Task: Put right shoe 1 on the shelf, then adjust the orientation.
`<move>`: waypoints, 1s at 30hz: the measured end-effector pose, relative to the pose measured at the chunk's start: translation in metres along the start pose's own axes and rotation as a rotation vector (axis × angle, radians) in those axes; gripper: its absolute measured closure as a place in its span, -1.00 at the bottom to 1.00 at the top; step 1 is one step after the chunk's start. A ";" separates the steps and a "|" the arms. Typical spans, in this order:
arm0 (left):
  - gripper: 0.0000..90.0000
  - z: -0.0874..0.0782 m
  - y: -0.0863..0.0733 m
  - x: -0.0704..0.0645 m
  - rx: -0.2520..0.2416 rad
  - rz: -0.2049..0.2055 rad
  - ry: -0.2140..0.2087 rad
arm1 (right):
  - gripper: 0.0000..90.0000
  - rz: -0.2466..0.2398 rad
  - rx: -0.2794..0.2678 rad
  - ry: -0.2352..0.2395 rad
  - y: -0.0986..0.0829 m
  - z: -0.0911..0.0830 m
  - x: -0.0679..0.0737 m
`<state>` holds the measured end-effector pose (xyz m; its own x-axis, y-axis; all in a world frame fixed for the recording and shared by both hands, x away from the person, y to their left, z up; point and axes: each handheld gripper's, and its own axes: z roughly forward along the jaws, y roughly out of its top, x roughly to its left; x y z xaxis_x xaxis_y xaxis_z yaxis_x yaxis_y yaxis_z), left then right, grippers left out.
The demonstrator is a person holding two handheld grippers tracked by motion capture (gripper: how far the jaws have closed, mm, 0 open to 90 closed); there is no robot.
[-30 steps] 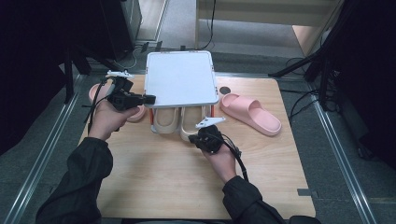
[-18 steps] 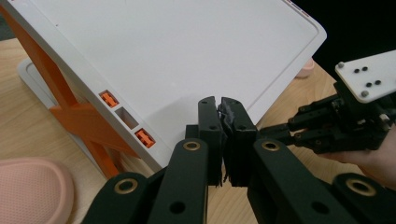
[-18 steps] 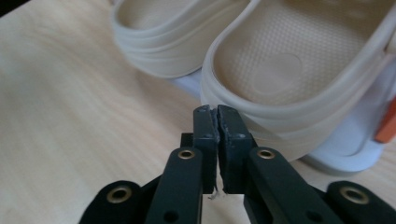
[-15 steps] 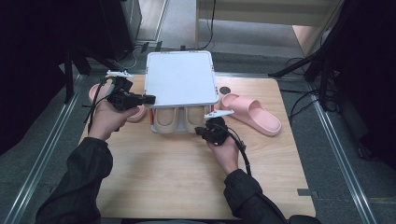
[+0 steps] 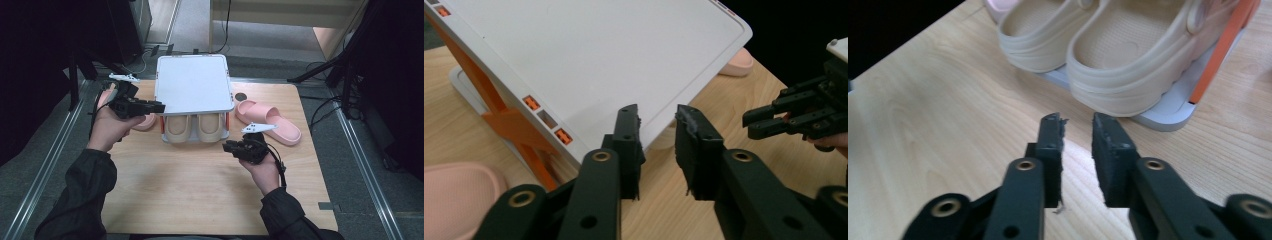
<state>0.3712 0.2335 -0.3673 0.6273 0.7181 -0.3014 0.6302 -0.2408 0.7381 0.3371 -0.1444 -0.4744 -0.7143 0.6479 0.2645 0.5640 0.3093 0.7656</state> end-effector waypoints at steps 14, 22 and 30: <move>0.22 -0.030 -0.030 0.014 -0.045 -0.081 0.051 | 0.22 -0.086 -0.004 0.039 -0.017 -0.038 -0.014; 0.04 -0.043 -0.048 0.029 -0.064 -0.136 0.108 | 0.08 -0.079 -0.025 0.032 -0.016 -0.038 -0.019; 0.87 -0.038 -0.068 0.057 -0.056 -0.193 0.166 | 0.08 -0.056 -0.021 0.021 -0.012 -0.033 -0.022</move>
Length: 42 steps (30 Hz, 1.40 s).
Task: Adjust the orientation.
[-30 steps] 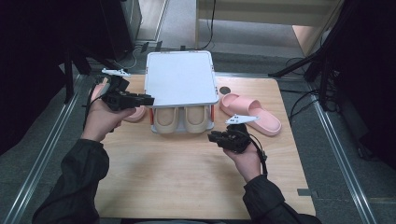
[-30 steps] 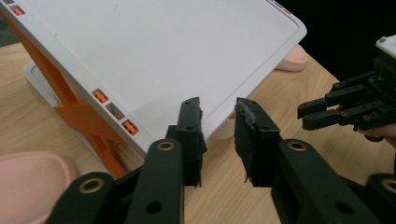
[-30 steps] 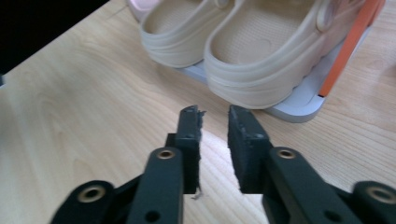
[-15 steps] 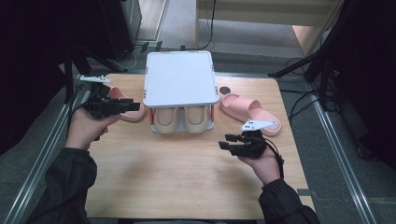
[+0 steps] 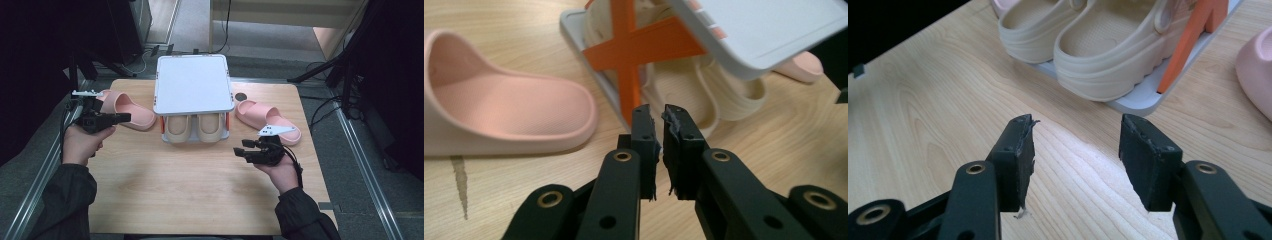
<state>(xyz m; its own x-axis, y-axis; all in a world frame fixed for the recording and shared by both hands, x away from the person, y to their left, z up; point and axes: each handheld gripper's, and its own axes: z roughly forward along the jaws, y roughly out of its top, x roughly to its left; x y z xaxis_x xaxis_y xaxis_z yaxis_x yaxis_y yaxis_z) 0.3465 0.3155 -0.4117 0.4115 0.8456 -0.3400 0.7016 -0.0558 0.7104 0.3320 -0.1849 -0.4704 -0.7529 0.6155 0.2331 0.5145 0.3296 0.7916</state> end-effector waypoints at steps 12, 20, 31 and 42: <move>0.98 0.035 -0.003 0.045 -0.011 -0.043 0.077 | 0.10 -0.018 0.028 -0.039 -0.011 -0.002 0.006; 0.97 0.056 -0.002 0.062 0.014 -0.073 0.109 | 0.10 -0.012 0.029 -0.061 -0.019 -0.008 0.009; 0.97 0.074 0.002 0.081 0.024 -0.121 0.119 | 0.09 0.014 0.027 -0.090 -0.029 -0.019 0.011; 0.96 0.092 -0.001 0.094 0.055 -0.147 0.147 | 0.09 0.029 0.011 -0.109 -0.033 -0.027 0.009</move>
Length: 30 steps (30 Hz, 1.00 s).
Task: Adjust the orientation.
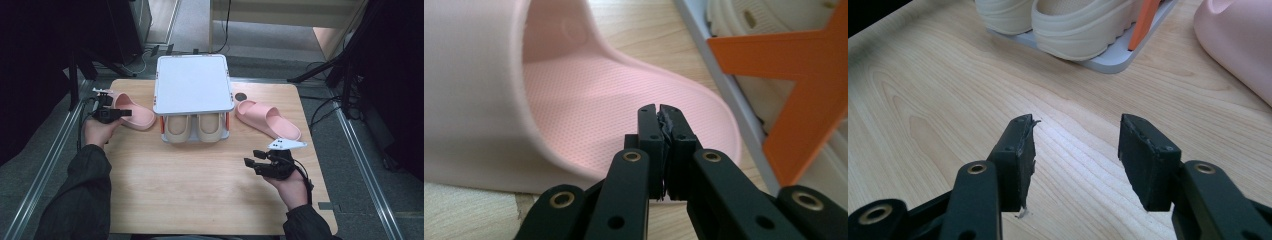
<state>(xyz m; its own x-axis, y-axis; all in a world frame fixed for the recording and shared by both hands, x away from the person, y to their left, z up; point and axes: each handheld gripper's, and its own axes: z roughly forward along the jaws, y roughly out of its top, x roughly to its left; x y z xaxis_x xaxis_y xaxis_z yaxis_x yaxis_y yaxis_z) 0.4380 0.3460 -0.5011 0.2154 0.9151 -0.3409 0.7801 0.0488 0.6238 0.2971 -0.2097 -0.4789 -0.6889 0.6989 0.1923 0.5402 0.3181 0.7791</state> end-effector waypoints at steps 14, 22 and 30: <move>0.95 0.005 -0.007 0.012 -0.004 -0.036 0.017 | 0.09 0.002 -0.001 -0.007 0.001 -0.003 -0.004; 0.97 -0.001 -0.011 0.019 -0.001 -0.052 0.022 | 0.09 -0.005 0.009 0.006 0.003 0.001 -0.003; 0.97 -0.009 -0.017 0.021 0.004 -0.045 0.038 | 0.08 -0.029 0.019 0.026 0.008 0.008 -0.001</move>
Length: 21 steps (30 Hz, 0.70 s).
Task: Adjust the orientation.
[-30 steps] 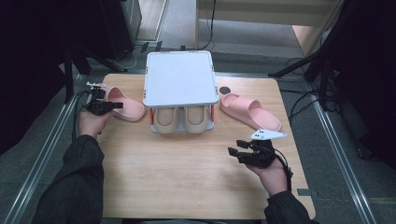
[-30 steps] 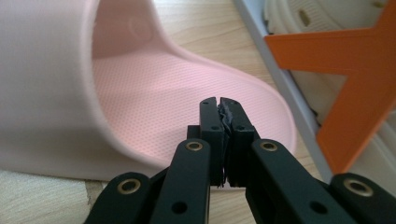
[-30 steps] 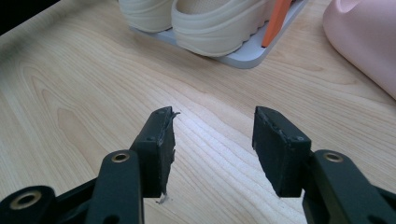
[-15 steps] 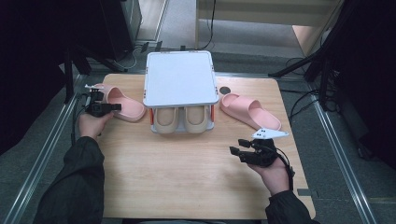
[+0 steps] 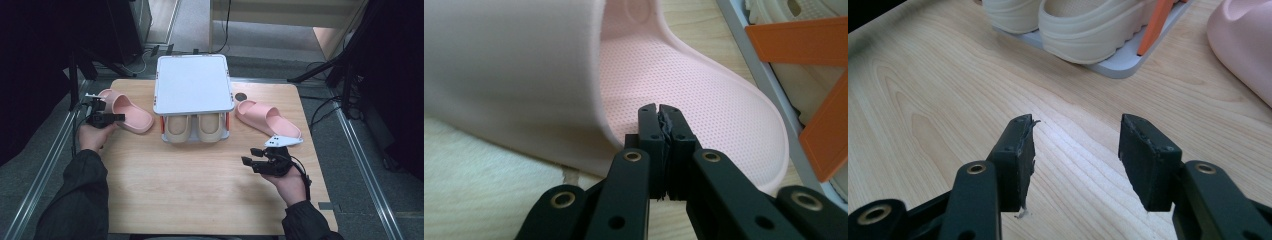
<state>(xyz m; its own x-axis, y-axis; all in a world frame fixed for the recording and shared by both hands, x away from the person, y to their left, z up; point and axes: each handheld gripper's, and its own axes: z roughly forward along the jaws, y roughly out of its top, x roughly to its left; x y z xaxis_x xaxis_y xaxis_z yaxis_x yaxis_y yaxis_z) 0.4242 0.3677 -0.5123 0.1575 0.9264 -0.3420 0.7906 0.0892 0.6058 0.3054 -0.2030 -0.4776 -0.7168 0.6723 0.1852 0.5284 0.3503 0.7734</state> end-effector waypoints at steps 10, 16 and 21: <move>0.97 -0.015 -0.012 0.010 -0.005 -0.010 0.024 | 0.08 -0.026 0.012 0.027 0.009 0.012 0.001; 0.97 -0.026 -0.021 0.018 -0.010 -0.021 0.042 | 0.08 -0.050 0.023 0.048 0.016 0.021 0.003; 0.97 -0.035 -0.029 0.022 -0.019 -0.029 0.066 | 0.08 -0.066 0.029 0.070 0.021 0.029 0.005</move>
<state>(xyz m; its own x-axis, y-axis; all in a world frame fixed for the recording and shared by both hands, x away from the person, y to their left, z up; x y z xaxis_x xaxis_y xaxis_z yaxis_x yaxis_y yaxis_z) 0.3839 0.3989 -0.5122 0.0951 0.9454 -0.3119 0.7827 0.1226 0.6102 0.3262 -0.1730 -0.4776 -0.7796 0.6007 0.1772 0.4916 0.4116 0.7674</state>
